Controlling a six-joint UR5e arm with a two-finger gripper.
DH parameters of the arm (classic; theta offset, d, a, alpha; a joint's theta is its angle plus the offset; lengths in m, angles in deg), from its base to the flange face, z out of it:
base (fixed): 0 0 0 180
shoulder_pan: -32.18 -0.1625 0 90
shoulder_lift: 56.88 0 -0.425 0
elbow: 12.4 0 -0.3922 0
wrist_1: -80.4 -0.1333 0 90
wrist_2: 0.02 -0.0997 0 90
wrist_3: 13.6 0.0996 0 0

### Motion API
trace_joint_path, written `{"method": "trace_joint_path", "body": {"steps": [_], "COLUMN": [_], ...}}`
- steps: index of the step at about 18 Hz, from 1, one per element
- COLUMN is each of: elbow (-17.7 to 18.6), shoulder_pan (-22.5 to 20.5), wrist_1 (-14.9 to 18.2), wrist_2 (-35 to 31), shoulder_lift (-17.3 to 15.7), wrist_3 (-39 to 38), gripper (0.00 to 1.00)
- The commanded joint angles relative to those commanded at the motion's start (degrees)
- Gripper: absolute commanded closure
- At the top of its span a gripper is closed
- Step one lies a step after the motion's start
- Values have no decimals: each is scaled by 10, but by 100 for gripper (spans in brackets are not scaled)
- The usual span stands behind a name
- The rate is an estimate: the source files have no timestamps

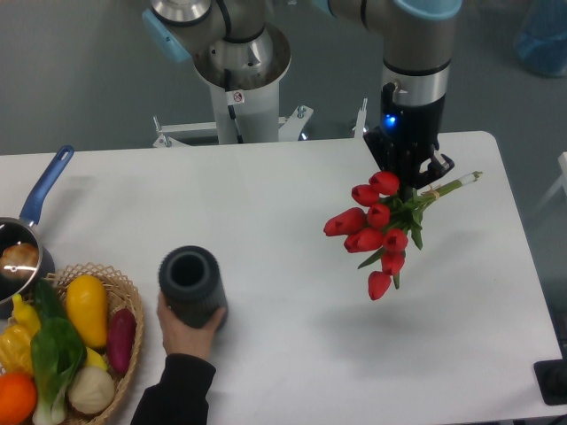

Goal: Place the flowers on the table
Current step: 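Lower the held red tulip bunch onto the table surface, then open the gripper to release the tulip stems and lift away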

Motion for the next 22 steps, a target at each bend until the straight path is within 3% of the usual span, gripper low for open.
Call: {"method": "trace_joint_path", "body": {"steps": [7, 12, 16, 20, 21, 22], "elbow": [19, 49, 58, 70, 70, 70], "shoulder_pan": [4, 6, 7, 8, 8, 6], "wrist_1": [18, 18, 20, 13, 11, 11], "wrist_2": [-54, -52, -41, -37, -37, -37], "shoulder_lift": [10, 15, 18, 22, 22, 22], "wrist_3": [19, 19, 19, 19, 19, 21], "gripper": [100, 98, 62, 45, 35, 10]}}
